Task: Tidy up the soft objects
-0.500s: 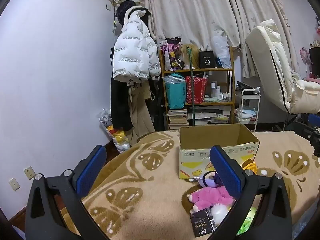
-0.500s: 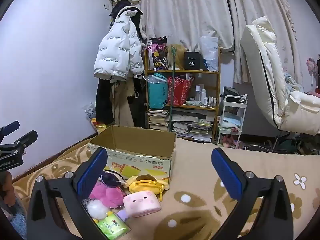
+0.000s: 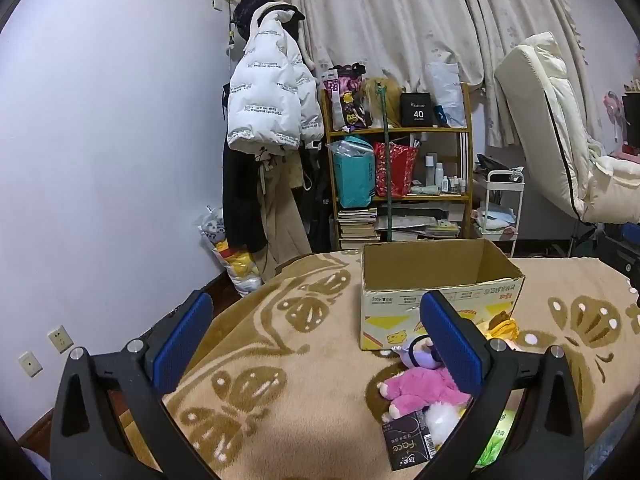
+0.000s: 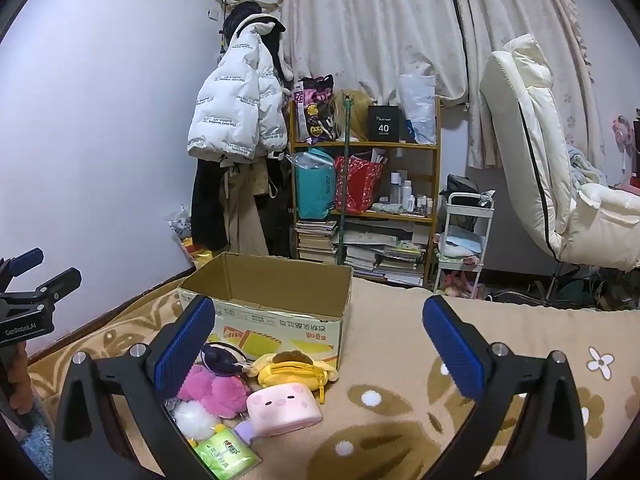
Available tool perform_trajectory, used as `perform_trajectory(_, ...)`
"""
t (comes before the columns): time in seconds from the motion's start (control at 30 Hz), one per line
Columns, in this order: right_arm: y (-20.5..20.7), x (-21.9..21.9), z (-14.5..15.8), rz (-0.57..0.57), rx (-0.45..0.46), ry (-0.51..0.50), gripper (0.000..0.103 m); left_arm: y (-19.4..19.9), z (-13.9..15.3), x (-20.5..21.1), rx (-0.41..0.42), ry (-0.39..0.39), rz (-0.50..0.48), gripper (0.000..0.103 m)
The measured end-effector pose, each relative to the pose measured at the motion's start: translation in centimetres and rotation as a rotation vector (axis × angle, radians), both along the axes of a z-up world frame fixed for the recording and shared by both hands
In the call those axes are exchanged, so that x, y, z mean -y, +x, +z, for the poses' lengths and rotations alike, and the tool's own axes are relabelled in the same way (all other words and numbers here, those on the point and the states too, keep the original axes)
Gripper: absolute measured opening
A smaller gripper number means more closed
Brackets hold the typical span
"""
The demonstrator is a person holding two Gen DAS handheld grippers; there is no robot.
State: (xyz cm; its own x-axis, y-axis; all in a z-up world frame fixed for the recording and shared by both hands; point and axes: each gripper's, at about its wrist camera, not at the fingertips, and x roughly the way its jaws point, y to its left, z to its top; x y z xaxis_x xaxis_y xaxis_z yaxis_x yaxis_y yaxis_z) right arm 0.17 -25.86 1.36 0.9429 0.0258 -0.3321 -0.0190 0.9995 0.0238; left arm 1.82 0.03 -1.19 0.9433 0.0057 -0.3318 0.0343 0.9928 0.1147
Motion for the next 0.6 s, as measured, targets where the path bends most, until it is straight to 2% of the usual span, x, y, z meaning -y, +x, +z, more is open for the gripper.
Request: perform_trajectory(0.6, -0.7, 0.0, -0.1, -0.014, 0.004, -0.006, 0.103, -0.7, 0.3, -0.1, 0.015, -0.010, 0.000, 0.102)
